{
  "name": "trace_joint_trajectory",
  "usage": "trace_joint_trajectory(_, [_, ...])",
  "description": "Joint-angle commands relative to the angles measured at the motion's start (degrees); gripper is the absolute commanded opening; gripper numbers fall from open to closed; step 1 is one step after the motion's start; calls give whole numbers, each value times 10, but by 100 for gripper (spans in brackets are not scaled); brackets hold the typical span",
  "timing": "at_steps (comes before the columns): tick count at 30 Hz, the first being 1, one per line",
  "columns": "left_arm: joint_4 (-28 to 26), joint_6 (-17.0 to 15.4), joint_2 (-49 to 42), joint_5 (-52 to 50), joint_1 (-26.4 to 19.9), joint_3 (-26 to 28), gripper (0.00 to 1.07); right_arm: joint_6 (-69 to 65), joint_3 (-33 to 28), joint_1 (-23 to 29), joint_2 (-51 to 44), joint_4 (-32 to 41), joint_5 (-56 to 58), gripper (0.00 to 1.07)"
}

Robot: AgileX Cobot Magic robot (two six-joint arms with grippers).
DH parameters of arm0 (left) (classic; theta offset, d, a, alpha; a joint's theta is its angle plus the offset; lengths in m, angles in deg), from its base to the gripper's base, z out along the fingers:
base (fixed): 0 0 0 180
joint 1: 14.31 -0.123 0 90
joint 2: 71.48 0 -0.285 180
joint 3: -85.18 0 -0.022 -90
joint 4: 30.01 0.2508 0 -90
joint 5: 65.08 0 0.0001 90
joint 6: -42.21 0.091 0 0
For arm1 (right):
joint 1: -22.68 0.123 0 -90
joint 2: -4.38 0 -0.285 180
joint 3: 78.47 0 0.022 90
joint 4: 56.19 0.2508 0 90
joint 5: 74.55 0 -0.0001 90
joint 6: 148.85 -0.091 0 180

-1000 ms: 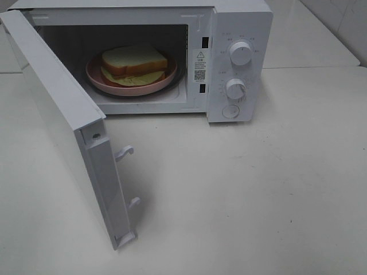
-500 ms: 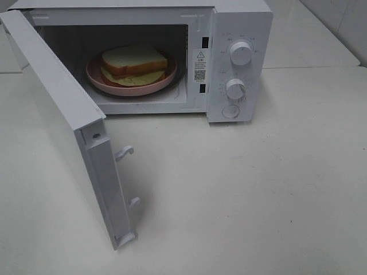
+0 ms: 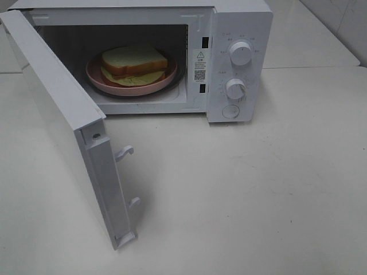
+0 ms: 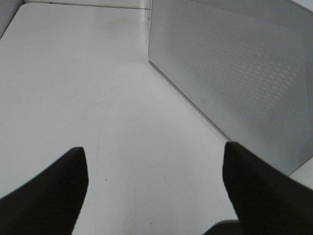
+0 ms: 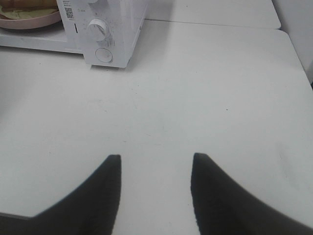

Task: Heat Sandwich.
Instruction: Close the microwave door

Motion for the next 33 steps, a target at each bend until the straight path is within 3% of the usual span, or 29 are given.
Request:
trace_joint_trajectory(1, [-2, -2, -3, -7, -1, -1, 73, -16, -1, -1, -17, -9, -2, 47])
trace_joint_trajectory(8, [-2, -2, -3, -7, -1, -1, 73, -50, -1, -1, -17, -32, -1, 53])
trace_joint_trajectory(10, [-2, -2, -3, -7, -1, -1, 73, -51, -1, -1, -17, -32, -1, 63])
trace_joint_trajectory(14, [-2, -2, -3, -7, -1, -1, 73, -62, -1, -1, -17, -40, -1, 70])
trace_joint_trajectory(33, [-2, -2, -3, -7, -1, -1, 73, -78, 0, -1, -17, -53, 1, 71])
